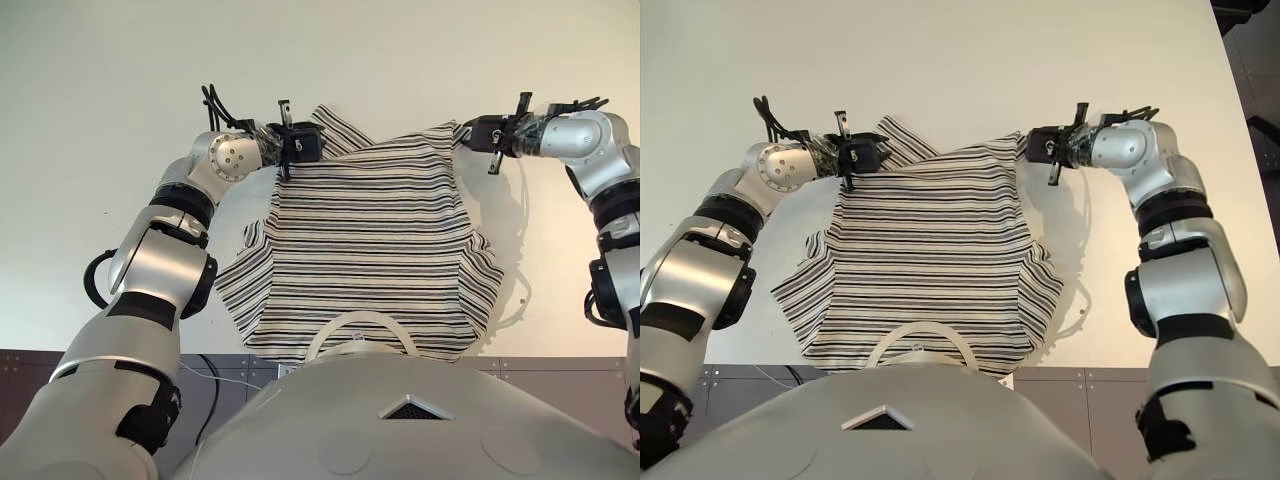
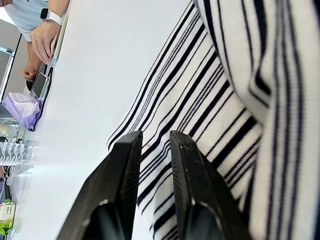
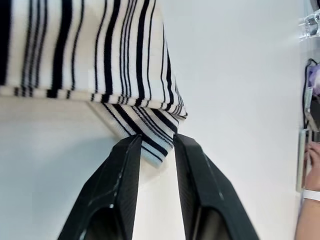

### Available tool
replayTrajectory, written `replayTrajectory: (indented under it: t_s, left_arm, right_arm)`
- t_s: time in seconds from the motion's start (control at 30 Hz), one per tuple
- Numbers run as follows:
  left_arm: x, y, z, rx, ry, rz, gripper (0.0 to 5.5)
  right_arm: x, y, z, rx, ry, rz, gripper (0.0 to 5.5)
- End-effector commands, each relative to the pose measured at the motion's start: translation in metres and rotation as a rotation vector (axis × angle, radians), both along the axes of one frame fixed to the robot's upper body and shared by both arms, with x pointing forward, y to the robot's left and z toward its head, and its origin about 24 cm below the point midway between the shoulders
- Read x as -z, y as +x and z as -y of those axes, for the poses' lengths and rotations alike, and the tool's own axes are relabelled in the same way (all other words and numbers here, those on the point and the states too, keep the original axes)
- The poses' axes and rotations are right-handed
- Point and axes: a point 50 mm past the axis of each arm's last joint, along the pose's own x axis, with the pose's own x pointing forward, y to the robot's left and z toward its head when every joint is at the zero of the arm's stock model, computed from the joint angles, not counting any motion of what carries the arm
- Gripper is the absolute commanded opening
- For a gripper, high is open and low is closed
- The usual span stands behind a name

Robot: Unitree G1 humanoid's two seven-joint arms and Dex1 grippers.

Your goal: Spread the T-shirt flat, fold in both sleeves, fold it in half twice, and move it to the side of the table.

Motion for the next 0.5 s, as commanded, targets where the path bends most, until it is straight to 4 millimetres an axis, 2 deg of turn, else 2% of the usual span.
replayTrajectory:
  t_s: [0.03, 0.1, 0.17, 0.2, 0.3, 0.37, 0.43, 0.5]
  left_arm:
    - [0.015, -0.01, -0.026, -0.061, 0.087, -0.056, 1.01]
    - [0.016, -0.011, -0.035, -0.105, 0.09, -0.059, 1.01]
    - [0.015, -0.009, -0.041, -0.144, 0.088, -0.055, 1.01]
    - [0.014, -0.008, -0.043, -0.158, 0.087, -0.053, 1.01]
    - [0.013, -0.005, -0.045, -0.191, 0.087, -0.049, 1.01]
    - [0.012, -0.003, -0.047, -0.221, 0.08, -0.047, 1.01]
    - [0.01, -0.002, -0.05, -0.252, 0.077, -0.043, 1.01]
    - [0.007, 0.001, -0.058, -0.301, 0.082, -0.03, 1.01]
  right_arm:
    - [0.005, -0.01, 0.027, 0.039, -0.075, -0.021, 1.17]
    - [-0.019, -0.001, 0.015, 0.005, 0.053, 0.062, 1.17]
    - [-0.048, 0.002, -0.006, -0.044, 0.249, 0.132, 1.17]
    - [-0.059, -0.003, -0.015, -0.079, 0.33, 0.132, 1.17]
    - [-0.073, -0.045, -0.036, -0.228, 0.48, -0.029, 1.17]
    - [-0.06, -0.082, -0.032, -0.289, 0.428, -0.228, 1.17]
    - [-0.037, -0.119, -0.014, -0.298, 0.296, -0.428, 1.17]
    - [-0.018, -0.146, 0.01, -0.269, 0.154, -0.583, 1.17]
